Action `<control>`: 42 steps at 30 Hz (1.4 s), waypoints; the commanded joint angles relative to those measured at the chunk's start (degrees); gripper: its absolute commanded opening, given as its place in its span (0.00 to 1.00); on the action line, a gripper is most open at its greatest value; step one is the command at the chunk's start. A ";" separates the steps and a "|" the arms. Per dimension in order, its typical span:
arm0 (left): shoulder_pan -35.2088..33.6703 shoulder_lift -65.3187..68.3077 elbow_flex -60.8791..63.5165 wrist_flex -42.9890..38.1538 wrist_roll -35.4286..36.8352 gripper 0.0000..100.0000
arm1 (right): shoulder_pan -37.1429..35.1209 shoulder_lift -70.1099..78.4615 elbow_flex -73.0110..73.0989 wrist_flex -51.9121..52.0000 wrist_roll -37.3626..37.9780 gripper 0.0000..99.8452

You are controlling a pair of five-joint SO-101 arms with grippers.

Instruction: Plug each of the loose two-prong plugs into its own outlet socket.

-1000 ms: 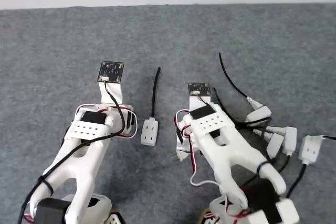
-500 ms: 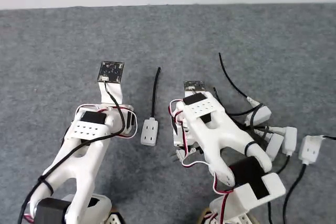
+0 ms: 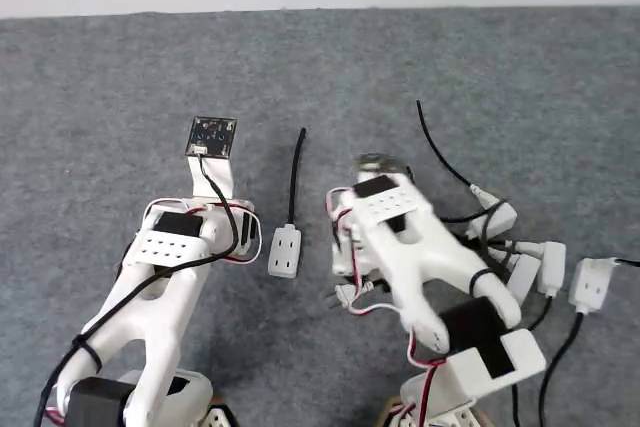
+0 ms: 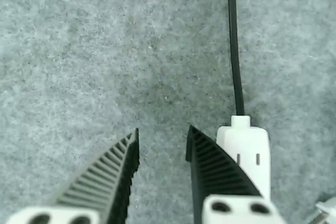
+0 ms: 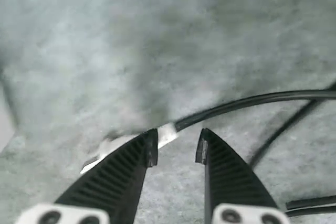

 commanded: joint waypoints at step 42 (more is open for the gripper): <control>0.35 -1.85 -0.57 -0.97 -0.18 0.14 | 17.45 9.98 -5.89 -1.01 -2.11 0.14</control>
